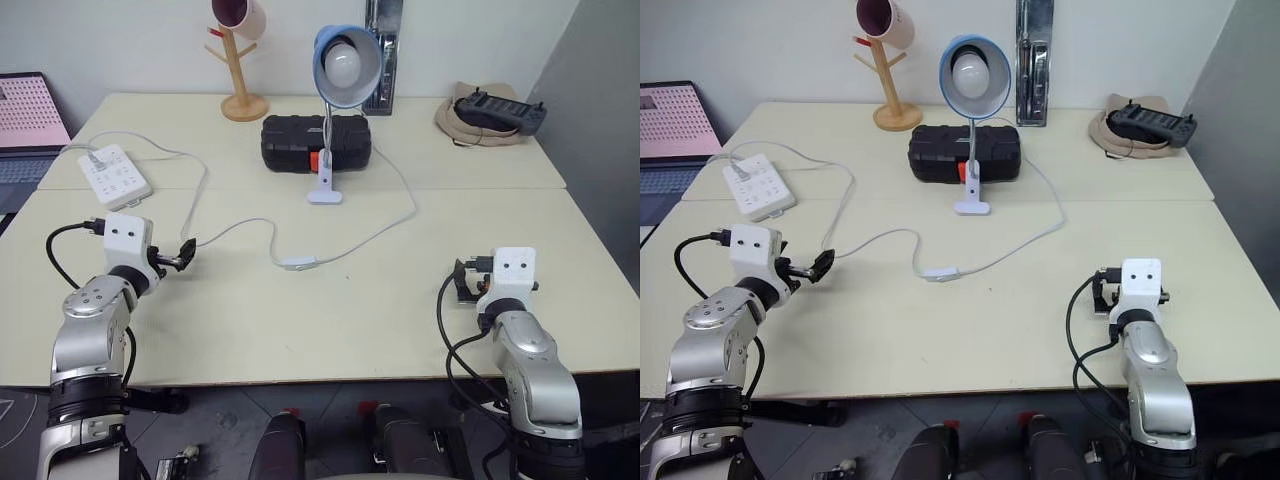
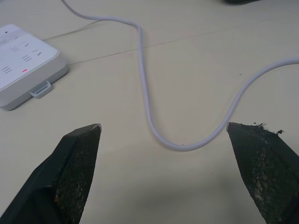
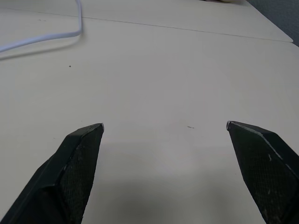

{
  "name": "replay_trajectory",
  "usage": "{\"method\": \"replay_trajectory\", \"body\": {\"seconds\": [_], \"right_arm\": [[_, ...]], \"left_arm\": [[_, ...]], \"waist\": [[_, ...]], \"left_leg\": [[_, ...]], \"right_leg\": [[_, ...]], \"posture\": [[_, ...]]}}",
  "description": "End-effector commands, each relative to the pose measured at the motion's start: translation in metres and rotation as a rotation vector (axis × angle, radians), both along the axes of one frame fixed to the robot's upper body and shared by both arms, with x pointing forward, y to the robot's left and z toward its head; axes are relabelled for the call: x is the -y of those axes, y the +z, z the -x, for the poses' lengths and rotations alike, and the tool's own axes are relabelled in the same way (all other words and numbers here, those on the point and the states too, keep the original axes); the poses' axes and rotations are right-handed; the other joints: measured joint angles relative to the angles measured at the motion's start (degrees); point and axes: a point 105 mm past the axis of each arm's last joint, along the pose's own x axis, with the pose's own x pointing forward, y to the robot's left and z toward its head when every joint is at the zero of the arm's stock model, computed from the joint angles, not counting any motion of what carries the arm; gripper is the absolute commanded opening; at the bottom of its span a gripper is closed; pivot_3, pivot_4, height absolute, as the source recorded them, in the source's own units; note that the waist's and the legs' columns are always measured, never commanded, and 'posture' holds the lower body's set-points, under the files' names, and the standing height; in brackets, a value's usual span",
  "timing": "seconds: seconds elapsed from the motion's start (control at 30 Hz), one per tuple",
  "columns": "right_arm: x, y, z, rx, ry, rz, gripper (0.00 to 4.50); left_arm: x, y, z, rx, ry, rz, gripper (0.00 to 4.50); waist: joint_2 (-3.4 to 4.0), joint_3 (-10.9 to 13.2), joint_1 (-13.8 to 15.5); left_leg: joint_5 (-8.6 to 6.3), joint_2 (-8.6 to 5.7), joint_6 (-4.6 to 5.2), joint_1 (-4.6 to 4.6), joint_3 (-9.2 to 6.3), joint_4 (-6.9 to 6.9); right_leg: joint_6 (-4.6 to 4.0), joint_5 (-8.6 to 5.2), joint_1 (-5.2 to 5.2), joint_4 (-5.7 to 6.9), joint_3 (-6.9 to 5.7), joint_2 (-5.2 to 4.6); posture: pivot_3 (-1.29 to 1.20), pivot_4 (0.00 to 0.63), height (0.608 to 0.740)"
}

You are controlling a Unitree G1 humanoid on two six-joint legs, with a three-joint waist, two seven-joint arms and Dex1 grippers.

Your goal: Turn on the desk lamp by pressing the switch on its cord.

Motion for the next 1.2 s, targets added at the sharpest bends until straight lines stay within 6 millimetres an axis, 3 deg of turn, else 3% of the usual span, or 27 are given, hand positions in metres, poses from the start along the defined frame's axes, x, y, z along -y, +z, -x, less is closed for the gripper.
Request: {"method": "replay_trajectory", "body": {"seconds": [0.03,0.27,0.37,0.5,0.67,0.83,0.97,1.2], "right_arm": [[0.001,0.013,-0.001,0.048,-0.002,0.014,4.43],[-0.037,0.033,-0.018,0.085,0.309,0.001,4.43],[-0.068,0.044,-0.023,0.077,0.570,0.006,4.43],[-0.113,0.047,-0.012,-0.005,1.031,0.038,4.43],[-0.140,0.039,-0.021,-0.099,1.316,0.190,4.43],[-0.163,0.032,-0.039,-0.136,1.466,0.299,4.43],[-0.180,0.033,-0.058,-0.134,1.510,0.351,4.43],[-0.214,0.028,-0.066,-0.166,1.595,0.357,4.43]], "left_arm": [[-0.001,0.021,0.000,0.059,-0.011,0.003,4.50],[0.002,0.033,-0.001,0.061,-0.092,-0.047,4.50],[0.010,0.045,-0.001,0.074,-0.142,-0.043,4.50],[0.055,0.040,0.028,-0.008,-0.454,-0.076,4.50],[0.087,0.035,0.061,-0.123,-0.729,-0.134,4.50],[0.093,0.028,0.079,-0.195,-0.850,-0.182,4.50],[0.088,0.030,0.075,-0.171,-0.809,-0.168,4.50],[0.081,0.030,0.085,-0.177,-0.787,-0.153,4.50]], "waist": [[0.00,0.00,0.00],[0.00,0.01,-0.08],[0.02,0.02,-0.08],[0.02,0.05,-0.55],[0.00,0.07,-0.63],[0.07,0.11,-1.23],[0.09,0.13,-1.32],[0.09,0.13,-1.46]], "left_leg": [[0.00,0.00,0.00,0.00,0.00,0.00],[0.00,0.00,0.00,0.03,0.02,0.01],[0.00,0.00,0.00,0.01,0.00,0.00],[-0.01,0.01,0.00,-0.01,0.10,-0.07],[-0.01,0.04,0.01,0.01,0.05,-0.18],[0.00,0.05,0.01,0.03,0.06,-0.24],[0.00,0.06,0.01,-0.04,0.06,-0.24],[-0.01,0.06,0.01,-0.05,0.10,-0.30]], "right_leg": [[0.00,0.00,0.00,0.00,0.00,0.00],[0.00,0.00,0.00,0.00,0.01,0.01],[-0.02,-0.01,0.00,0.00,-0.03,0.03],[-0.01,0.00,-0.02,-0.11,0.05,0.01],[-0.06,-0.03,-0.02,-0.18,-0.03,0.01],[-0.10,-0.05,-0.08,-0.11,-0.02,0.05],[-0.10,-0.05,-0.16,-0.10,-0.02,0.07],[-0.20,-0.01,-0.23,-0.06,0.03,0.05]], "posture": [[0.00,0.150,0.740],[0.00,0.150,0.740],[0.00,0.150,0.740],[0.00,0.150,0.740],[0.00,0.150,0.740],[0.00,0.150,0.740],[0.00,0.150,0.740],[0.00,0.150,0.740]]}}
